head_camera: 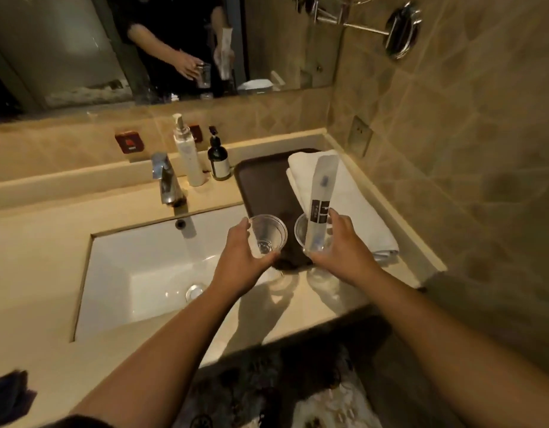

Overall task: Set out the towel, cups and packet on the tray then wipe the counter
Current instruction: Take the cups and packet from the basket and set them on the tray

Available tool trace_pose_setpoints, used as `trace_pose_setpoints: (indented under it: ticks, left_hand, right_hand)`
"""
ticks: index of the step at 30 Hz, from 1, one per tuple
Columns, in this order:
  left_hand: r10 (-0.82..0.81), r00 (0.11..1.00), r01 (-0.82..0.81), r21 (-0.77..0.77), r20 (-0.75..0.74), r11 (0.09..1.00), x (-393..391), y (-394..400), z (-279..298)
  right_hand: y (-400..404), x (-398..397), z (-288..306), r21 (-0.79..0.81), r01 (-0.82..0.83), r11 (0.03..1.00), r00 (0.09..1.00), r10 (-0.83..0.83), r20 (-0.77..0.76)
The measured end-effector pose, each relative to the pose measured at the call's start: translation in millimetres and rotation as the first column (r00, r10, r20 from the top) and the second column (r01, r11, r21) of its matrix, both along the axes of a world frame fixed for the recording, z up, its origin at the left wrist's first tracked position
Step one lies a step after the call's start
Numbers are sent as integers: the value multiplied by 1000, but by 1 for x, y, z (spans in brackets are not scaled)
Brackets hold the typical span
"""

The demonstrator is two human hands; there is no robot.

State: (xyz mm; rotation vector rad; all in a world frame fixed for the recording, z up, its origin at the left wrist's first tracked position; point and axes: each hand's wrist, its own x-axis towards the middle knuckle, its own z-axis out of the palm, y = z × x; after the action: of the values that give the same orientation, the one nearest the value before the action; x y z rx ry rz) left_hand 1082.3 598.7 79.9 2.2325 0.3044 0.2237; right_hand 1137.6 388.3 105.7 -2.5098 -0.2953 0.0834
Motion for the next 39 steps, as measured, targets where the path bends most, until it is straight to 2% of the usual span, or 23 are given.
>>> trace_pose_setpoints:
  ticks: [7, 13, 18, 21, 28, 39]
  left_hand:
    - [40, 999, -40, -71, 10, 997, 116, 40, -8]
    - [110, 993, -113, -86, -37, 990, 181, 60, -39]
    - [150, 986, -157, -97, -76, 983, 217, 74, -61]
    - [151, 986, -158, -114, -68, 981, 236, 76, -64]
    - [149, 984, -157, -80, -99, 984, 256, 79, -74]
    - [118, 984, -125, -45, -134, 991, 264, 83, -73]
  right_hand:
    - [52, 130, 1, 13, -116, 993, 993, 115, 10]
    - [83, 220, -28, 0, -223, 975, 974, 223, 30]
    - [95, 271, -53, -129, -248, 960, 965, 257, 52]
    - [97, 293, -67, -233, -246, 941, 961, 269, 69]
    - [93, 314, -94, -348, -236, 907, 954, 285, 96]
    - [95, 325, -96, -284, -238, 929, 969, 248, -2]
